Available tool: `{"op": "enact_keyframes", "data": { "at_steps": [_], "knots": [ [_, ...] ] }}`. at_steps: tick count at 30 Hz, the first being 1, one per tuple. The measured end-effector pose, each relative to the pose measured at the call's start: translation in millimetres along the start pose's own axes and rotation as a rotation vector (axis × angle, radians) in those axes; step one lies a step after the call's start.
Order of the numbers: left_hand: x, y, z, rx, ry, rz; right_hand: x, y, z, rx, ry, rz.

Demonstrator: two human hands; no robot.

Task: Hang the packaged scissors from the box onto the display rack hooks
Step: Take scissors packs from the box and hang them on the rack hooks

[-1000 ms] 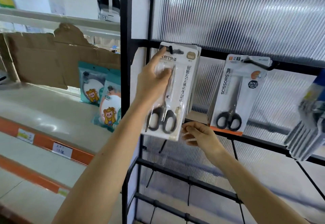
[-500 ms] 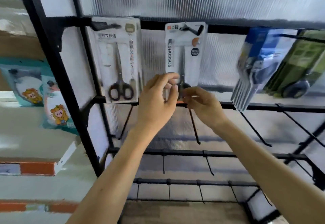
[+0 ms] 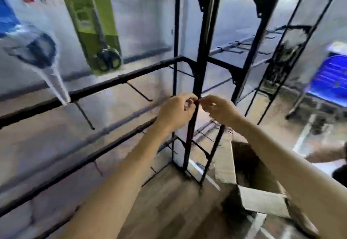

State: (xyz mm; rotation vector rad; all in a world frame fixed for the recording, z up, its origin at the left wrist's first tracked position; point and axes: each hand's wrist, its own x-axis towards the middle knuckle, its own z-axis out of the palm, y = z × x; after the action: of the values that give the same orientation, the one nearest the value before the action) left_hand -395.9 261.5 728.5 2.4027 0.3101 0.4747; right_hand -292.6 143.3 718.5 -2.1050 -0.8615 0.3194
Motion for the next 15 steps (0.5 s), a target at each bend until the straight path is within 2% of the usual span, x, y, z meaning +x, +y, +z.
{"op": "enact_keyframes", "data": {
  "at_steps": [7,15],
  "knots": [
    [84,40,167,-0.047,-0.345,-0.118,-20,188,-100,-0.021,0.127,0.416],
    [143,32,294,0.008,-0.591,-0.192,-26,311,-129,-0.052,0.054,0.692]
  ]
}}
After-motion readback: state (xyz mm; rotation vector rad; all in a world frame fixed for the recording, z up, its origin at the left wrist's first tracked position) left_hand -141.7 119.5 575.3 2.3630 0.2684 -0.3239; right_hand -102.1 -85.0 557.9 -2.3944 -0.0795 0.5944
